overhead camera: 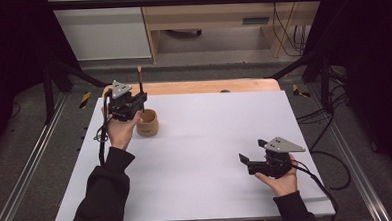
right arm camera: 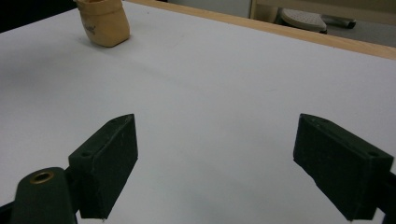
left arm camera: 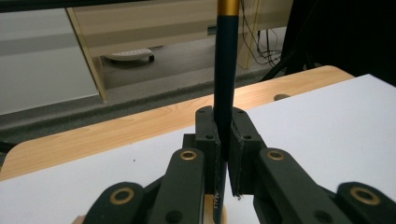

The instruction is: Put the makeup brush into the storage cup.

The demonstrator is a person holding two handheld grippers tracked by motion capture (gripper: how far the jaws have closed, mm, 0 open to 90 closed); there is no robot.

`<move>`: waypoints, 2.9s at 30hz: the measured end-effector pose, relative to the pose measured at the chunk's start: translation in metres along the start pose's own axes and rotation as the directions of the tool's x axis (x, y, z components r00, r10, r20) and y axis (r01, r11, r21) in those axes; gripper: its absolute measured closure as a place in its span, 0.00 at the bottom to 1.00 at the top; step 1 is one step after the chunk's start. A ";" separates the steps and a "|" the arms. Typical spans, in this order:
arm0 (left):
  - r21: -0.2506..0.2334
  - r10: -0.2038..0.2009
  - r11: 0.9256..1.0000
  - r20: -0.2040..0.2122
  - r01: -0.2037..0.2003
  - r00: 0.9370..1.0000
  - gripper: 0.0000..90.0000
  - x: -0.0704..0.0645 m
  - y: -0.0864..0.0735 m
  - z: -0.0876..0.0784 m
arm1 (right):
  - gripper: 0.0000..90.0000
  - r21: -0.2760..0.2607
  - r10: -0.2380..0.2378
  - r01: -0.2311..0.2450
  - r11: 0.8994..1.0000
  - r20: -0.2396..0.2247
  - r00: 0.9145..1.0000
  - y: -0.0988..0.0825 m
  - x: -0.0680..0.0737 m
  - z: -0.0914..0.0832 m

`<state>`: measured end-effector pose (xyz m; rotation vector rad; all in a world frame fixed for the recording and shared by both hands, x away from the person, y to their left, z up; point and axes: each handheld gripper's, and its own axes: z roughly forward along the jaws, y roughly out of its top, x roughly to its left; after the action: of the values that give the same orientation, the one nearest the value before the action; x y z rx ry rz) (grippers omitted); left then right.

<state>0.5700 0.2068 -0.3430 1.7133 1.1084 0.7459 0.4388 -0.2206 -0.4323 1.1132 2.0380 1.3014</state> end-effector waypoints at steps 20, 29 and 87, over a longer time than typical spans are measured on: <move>0.070 -0.010 0.997 -0.048 0.013 0.999 0.92 0.009 -0.025 0.042 | 0.14 0.005 0.007 -0.007 1.000 -0.004 1.000 0.000 -0.001 0.001; 0.098 -0.025 0.995 -0.050 0.030 0.998 0.92 0.013 -0.043 0.048 | 0.14 0.004 0.005 -0.005 1.000 -0.006 1.000 -0.001 -0.001 0.001; 0.082 -0.007 0.997 0.129 -0.004 0.992 0.42 -0.012 -0.053 -0.038 | 0.13 -0.040 0.039 -0.038 0.998 0.013 0.999 0.004 -0.008 -0.015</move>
<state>0.5147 0.2185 -0.3773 1.8030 1.0631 0.5868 0.4339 -0.2342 -0.4222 1.1455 1.9811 1.3429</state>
